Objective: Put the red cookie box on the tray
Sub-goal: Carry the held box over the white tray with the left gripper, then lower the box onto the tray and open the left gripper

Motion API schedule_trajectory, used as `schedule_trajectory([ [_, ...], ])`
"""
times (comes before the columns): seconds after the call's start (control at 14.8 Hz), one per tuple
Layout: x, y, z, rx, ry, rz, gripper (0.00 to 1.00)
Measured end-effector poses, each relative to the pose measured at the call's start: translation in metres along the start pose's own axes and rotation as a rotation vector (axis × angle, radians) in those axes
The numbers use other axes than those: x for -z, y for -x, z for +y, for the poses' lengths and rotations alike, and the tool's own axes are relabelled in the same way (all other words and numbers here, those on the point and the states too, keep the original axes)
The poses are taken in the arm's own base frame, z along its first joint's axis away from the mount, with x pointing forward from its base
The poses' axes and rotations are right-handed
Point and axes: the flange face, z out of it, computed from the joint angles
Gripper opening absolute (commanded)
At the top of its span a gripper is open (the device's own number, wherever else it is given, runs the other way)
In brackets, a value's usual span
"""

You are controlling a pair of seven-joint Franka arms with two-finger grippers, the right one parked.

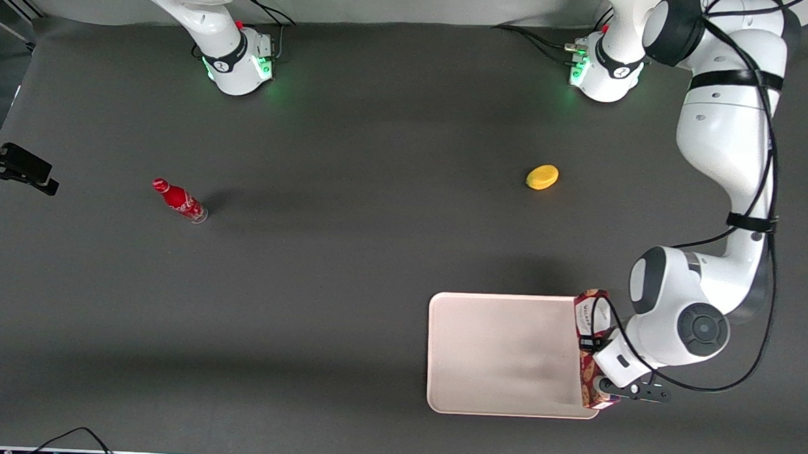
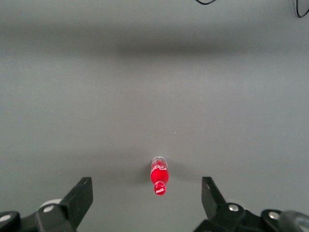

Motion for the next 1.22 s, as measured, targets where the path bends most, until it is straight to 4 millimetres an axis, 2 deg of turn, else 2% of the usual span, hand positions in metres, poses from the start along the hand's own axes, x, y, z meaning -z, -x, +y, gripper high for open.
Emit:
schedule_trajectory([
  [0.2,-0.017,-0.001,0.018,0.040,0.002,-0.011,0.00],
  [0.41,-0.026,-0.003,0.018,0.050,0.002,-0.013,0.00],
  [0.54,-0.028,-0.005,0.016,0.054,0.001,-0.009,0.50],
  [0.61,-0.029,-0.006,0.015,0.054,0.001,-0.006,0.53],
  [0.68,-0.029,-0.006,0.015,0.055,0.001,-0.001,0.63],
  [0.75,-0.029,-0.006,0.014,0.056,0.000,0.001,0.89],
  [0.81,-0.028,-0.007,0.014,0.057,0.000,0.003,1.00],
  [1.08,-0.016,-0.012,0.014,0.057,0.002,0.028,1.00],
  [1.22,0.009,-0.013,0.015,0.057,0.007,0.054,1.00],
])
